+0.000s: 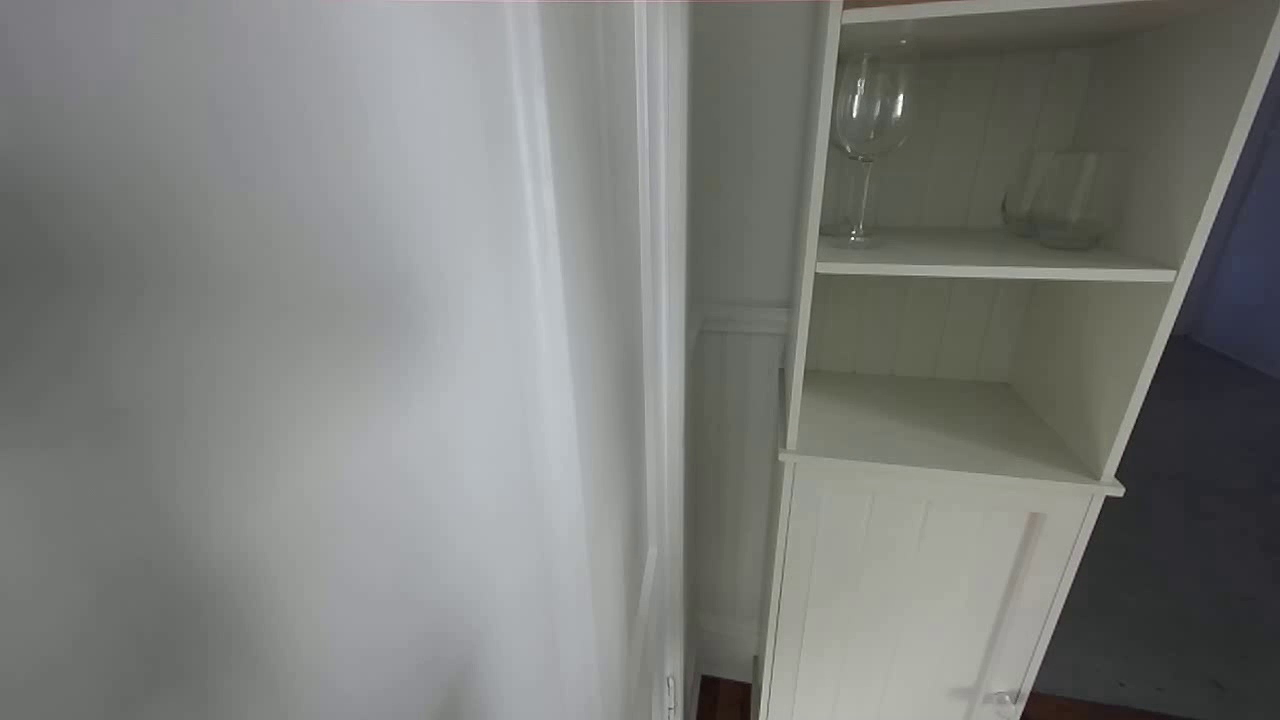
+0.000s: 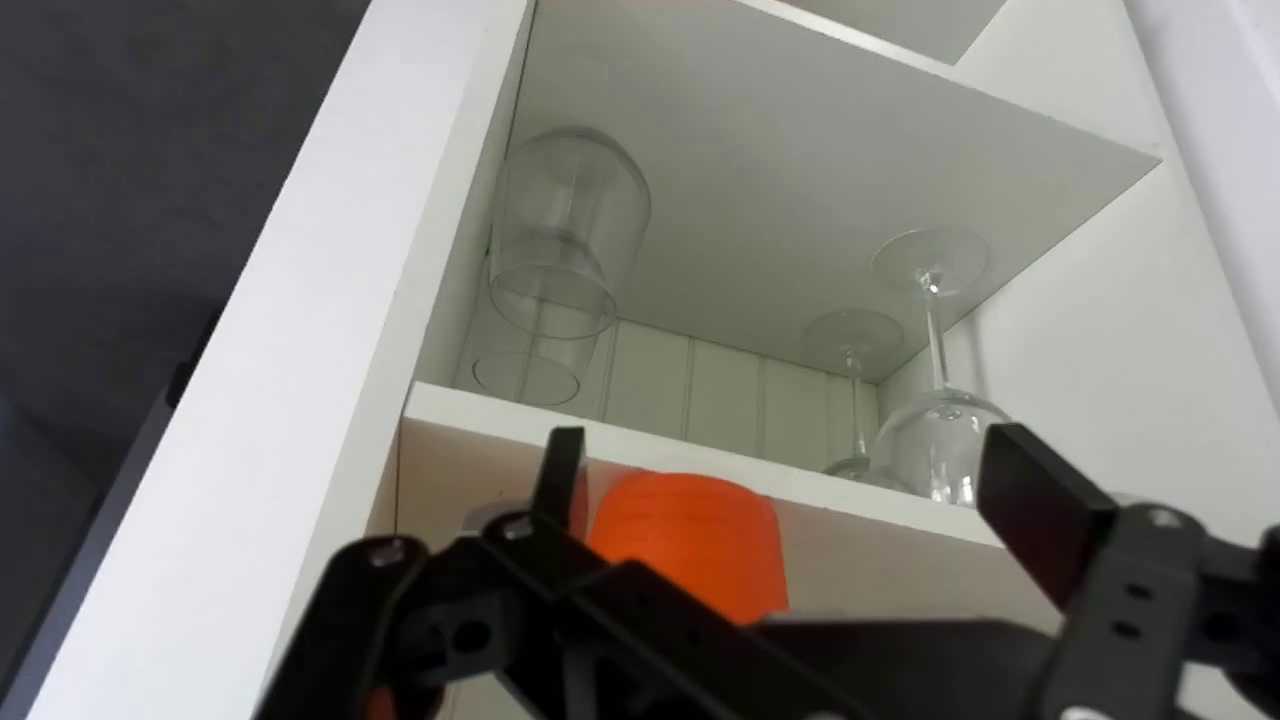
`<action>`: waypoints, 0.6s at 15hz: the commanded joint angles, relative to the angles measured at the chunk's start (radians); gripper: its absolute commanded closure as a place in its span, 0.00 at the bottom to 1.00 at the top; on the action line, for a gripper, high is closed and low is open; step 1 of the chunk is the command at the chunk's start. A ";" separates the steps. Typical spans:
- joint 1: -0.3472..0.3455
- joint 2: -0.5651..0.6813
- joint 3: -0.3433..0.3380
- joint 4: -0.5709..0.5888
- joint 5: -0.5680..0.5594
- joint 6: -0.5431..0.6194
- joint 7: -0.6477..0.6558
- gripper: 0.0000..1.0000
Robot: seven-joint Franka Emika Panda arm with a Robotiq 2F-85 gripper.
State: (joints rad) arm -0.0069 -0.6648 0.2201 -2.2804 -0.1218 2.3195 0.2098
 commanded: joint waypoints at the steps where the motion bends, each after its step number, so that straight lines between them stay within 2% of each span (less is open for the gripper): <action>1: -0.028 0.013 0.019 -0.001 -0.024 0.049 0.070 0.00; 9: -0.072 0.055 0.043 -0.001 -0.042 0.153 0.145 0.00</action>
State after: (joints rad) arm -0.0502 -0.6254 0.2433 -2.2805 -0.1283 2.4213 0.3057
